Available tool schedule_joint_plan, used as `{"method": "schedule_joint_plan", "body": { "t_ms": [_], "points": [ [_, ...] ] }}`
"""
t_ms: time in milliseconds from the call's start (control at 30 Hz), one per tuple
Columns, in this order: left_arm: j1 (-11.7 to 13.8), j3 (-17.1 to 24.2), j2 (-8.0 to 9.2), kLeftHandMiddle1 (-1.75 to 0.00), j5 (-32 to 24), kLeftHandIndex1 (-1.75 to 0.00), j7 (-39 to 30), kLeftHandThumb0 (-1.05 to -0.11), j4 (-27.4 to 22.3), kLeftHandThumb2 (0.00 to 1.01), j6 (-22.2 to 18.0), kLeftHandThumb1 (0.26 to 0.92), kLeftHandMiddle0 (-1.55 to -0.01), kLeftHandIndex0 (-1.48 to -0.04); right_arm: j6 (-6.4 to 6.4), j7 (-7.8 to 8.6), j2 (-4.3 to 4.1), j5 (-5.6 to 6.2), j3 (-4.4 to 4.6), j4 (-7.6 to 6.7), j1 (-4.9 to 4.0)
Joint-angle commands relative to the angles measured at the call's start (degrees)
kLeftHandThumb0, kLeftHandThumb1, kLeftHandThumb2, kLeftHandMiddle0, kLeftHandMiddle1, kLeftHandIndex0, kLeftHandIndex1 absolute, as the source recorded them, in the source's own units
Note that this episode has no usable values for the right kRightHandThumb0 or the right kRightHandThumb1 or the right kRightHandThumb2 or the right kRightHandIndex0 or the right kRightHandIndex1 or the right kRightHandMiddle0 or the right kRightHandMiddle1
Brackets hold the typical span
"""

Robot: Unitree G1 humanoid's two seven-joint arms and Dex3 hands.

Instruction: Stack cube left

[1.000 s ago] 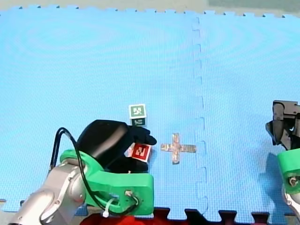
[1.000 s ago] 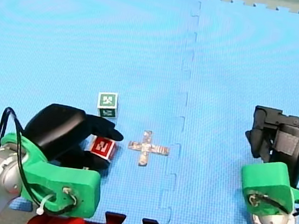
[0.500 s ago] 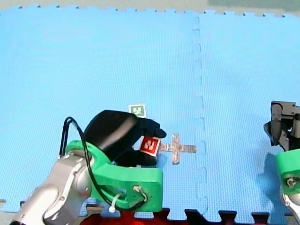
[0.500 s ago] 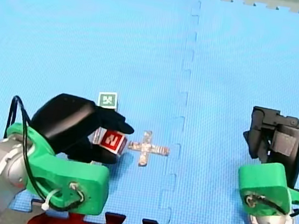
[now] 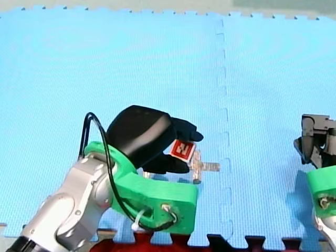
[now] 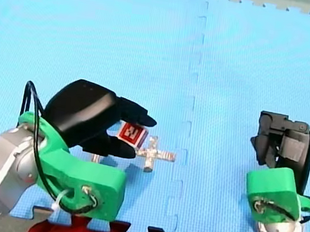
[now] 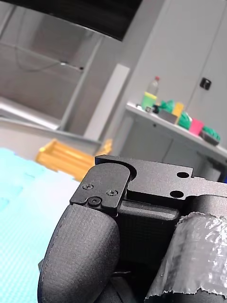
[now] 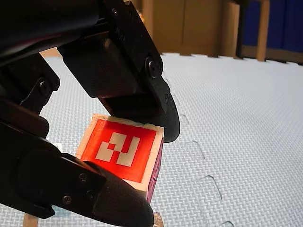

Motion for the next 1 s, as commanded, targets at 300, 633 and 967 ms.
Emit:
{"method": "schedule_joint_plan", "body": {
  "t_ms": [300, 633, 967],
  "points": [
    [-3.36, -1.12, -0.72, -1.75, -1.7, -0.03, -1.28, -0.462, 6.22, 0.0, -2.64, 0.816, -0.97, -1.24, 0.67, -1.93, 0.58, -0.99, 0.65, 0.34, -1.44],
    [-7.97, -2.13, -3.31, -1.75, -3.03, -0.02, 2.42, -0.457, 19.47, 0.0, -7.77, 0.807, -0.96, -1.25, 0.74, -3.05, 1.02, -1.55, 0.95, 0.25, -2.07],
    [-10.62, -2.67, -4.93, -1.75, -4.32, -0.02, 5.87, -0.452, 26.22, 0.0, -12.47, 0.813, -0.94, -1.26, -0.36, -3.27, 0.49, -1.36, 1.02, 0.54, -1.99]
  ]
}}
